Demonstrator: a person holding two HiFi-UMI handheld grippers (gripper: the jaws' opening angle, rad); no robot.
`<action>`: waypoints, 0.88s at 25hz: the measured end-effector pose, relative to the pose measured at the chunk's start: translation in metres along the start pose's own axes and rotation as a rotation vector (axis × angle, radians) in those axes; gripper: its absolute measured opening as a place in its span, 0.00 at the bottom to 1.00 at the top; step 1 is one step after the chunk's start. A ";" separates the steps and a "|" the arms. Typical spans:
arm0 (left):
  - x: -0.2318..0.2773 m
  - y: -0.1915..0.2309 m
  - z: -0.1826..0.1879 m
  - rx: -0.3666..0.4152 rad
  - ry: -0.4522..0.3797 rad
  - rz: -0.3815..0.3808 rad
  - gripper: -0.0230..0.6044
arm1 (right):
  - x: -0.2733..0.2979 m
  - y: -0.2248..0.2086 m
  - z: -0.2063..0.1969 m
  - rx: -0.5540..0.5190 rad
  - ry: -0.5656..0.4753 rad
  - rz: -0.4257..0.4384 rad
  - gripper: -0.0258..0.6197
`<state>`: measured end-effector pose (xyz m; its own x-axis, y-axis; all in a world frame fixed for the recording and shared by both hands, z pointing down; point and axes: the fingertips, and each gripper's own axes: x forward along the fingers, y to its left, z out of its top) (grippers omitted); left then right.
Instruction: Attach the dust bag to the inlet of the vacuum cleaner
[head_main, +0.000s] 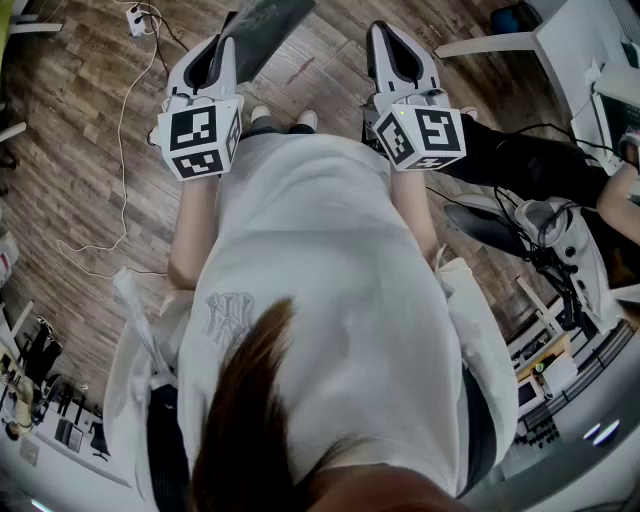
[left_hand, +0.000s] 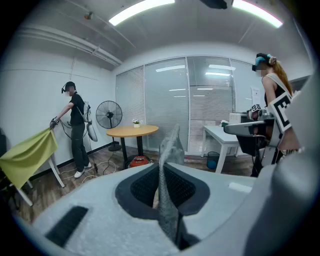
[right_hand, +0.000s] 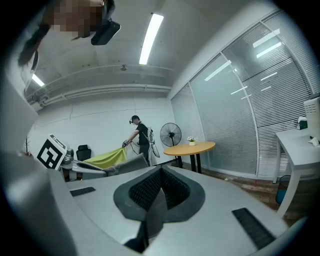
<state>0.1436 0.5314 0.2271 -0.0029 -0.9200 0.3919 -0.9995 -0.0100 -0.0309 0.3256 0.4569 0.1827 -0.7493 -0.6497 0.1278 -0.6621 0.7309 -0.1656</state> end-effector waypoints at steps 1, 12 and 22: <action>0.002 0.002 0.000 -0.008 0.002 0.003 0.09 | 0.002 -0.001 0.000 0.002 0.003 -0.001 0.04; 0.014 0.016 0.006 -0.033 0.001 0.005 0.09 | 0.021 -0.002 0.003 -0.010 0.022 -0.005 0.04; 0.052 0.069 0.012 -0.056 0.005 -0.036 0.09 | 0.075 0.012 0.015 -0.012 -0.014 -0.011 0.04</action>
<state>0.0746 0.4783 0.2337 0.0330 -0.9174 0.3965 -0.9992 -0.0211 0.0344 0.2615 0.4138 0.1752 -0.7416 -0.6607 0.1161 -0.6706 0.7259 -0.1528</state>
